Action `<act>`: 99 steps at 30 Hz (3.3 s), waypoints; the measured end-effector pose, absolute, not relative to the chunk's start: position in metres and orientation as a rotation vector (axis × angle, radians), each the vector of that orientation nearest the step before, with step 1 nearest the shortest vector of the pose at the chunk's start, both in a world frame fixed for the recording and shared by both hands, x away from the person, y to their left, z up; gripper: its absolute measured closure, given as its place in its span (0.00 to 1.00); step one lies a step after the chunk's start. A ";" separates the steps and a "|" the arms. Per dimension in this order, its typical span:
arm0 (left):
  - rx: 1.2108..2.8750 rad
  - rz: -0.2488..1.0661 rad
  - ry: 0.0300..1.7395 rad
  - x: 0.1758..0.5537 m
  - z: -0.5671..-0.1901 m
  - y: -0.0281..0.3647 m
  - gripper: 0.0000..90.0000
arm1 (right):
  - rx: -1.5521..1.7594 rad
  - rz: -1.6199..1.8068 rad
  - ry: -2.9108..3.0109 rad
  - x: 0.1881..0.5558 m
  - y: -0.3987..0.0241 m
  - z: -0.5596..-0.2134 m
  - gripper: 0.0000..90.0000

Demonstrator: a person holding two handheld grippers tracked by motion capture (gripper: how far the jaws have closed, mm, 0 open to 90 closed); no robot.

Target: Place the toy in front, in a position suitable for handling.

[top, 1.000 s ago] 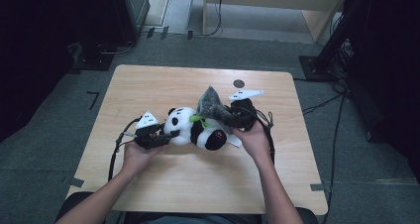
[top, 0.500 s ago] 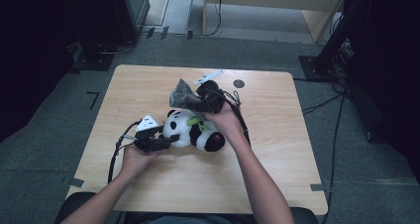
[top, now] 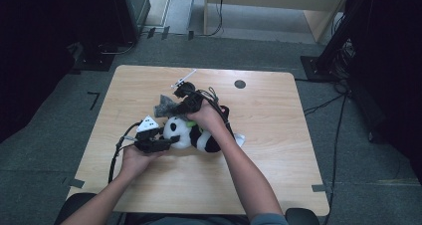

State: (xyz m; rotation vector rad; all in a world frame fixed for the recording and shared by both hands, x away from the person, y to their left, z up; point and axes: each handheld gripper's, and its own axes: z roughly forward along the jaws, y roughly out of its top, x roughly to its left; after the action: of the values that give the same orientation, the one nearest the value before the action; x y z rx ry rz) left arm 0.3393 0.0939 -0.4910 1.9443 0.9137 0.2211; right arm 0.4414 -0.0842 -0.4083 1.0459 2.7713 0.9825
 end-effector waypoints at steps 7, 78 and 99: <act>1.946 0.210 0.935 0.339 -0.490 0.093 0.48 | 1.068 0.871 2.732 0.446 -0.096 -0.413 0.79; 1.915 0.167 0.978 0.340 -0.492 0.094 0.48 | 1.197 0.731 2.560 0.450 -0.149 -0.407 0.80; 1.887 0.171 0.951 0.340 -0.493 0.096 0.45 | 1.117 1.040 2.520 0.419 -0.149 -0.362 0.80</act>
State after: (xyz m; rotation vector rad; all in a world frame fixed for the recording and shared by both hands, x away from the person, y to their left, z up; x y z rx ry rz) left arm 0.3396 0.0958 -0.4928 1.8874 0.9509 0.1709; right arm 0.4187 -0.1487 -0.3618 1.1165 2.5204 1.0402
